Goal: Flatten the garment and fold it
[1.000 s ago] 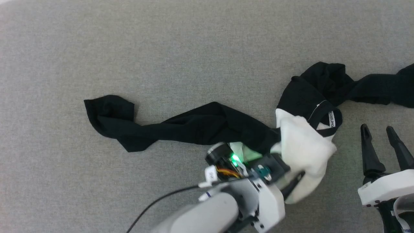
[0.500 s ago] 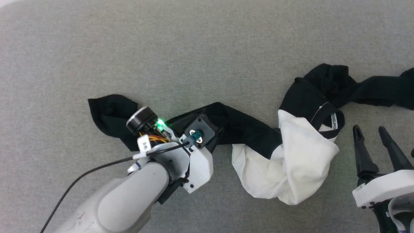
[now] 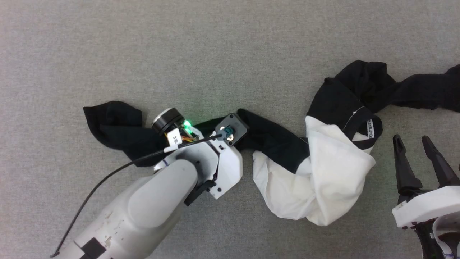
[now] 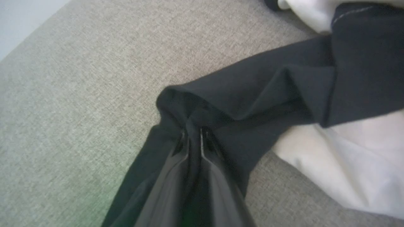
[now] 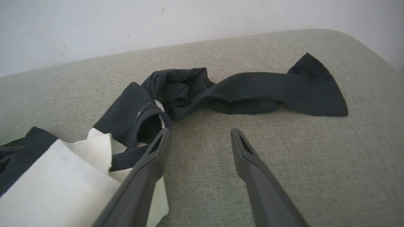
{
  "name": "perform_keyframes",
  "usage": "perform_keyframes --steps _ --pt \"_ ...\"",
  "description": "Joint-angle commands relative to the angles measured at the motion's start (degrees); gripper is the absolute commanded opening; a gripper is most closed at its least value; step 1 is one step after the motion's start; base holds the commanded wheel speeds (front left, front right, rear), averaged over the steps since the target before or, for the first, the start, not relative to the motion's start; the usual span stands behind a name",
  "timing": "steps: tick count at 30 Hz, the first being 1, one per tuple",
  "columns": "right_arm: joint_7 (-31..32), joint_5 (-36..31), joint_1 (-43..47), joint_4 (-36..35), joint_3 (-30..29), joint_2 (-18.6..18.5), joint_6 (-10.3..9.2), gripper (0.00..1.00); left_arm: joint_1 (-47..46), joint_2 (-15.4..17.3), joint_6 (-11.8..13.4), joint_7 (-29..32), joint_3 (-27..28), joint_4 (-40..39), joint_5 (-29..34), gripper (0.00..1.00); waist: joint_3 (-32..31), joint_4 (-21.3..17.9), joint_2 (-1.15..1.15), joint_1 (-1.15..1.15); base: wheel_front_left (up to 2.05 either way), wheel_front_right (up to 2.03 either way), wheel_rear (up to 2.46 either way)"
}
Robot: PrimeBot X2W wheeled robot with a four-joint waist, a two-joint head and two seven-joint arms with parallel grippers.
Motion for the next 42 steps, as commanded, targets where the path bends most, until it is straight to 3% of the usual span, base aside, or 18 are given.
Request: perform_keyframes --steps 1,6,14,20,21,22,23,24,28,32,38,42 --pt "-0.02 -0.12 -0.4 -0.07 -0.02 0.05 -0.05 1.0 0.23 -0.25 -0.22 0.07 -0.2 2.07 -0.64 0.0 0.15 -0.13 0.0 0.0 0.0 0.0 0.0" --pt "-0.23 -0.09 -0.16 0.26 -0.56 0.07 -0.05 1.0 -0.08 -1.02 2.89 -3.34 5.95 -1.08 -5.44 0.0 -0.04 0.19 0.0 0.0 0.0 0.0 0.0" --pt "-0.18 -0.03 -0.63 -0.18 -0.76 0.1 -0.05 1.0 2.34 8.19 13.35 -3.35 20.1 -12.29 -10.33 0.0 1.53 0.75 0.0 0.0 0.0 0.0 0.0" --pt "-0.43 0.4 -1.9 0.35 0.09 0.07 -0.05 1.0 5.74 8.67 18.84 -5.94 24.42 -8.65 -11.6 0.0 3.79 0.63 0.0 0.0 0.0 0.0 0.0" --pt "-0.51 0.42 -2.09 0.46 0.18 0.03 -0.05 1.0 6.17 8.08 19.31 -6.53 24.64 -7.69 -11.88 0.08 4.0 0.59 0.0 0.0 0.0 0.0 0.0" --pt "-0.58 0.44 -2.26 0.59 0.25 -0.01 -0.05 1.0 6.52 7.45 19.21 -7.17 24.52 -7.13 -12.15 0.35 4.11 0.55 0.0 0.0 0.0 0.0 0.0" --pt "-0.63 0.47 -2.39 0.74 0.27 -0.07 -0.05 1.0 6.75 6.78 18.89 -7.97 24.49 -6.94 -12.57 0.53 4.16 0.56 0.0 0.0 0.0 0.0 0.0" --pt "-0.68 0.49 -2.47 0.89 0.19 -0.12 -0.05 1.0 6.9 6.12 18.72 -8.98 24.64 -7.04 -12.97 1.0 4.11 0.64 0.0 0.0 0.0 0.0 0.0" --pt "-0.9 0.28 -2.35 1.57 -0.01 -0.23 -0.05 1.0 7.61 4.65 18.63 -14.41 25.87 -10.74 -13.52 1.0 2.72 1.16 0.0 0.0 0.0 0.0 0.0" --pt "-1.03 0.25 -1.66 2.14 0.06 -0.15 -0.05 1.0 11.12 4.15 19.1 -21.46 27.04 -19.52 -13.02 1.0 0.17 1.76 0.0 0.0 0.0 0.0 0.0" --pt "-1.11 0.23 -0.28 3.08 0.59 0.03 -0.05 1.0 22.5 4.49 21.41 -28.86 26.02 -31.43 -9.93 1.0 -3.59 1.85 0.0 0.0 0.0 0.0 0.0" --pt "-1.18 0.35 1.23 3.51 0.78 0.12 -0.05 1.0 31.59 2.32 23.26 -30.65 25.23 -35.67 -8.96 1.0 -5.58 1.52 0.0 0.0 0.0 0.0 0.0"
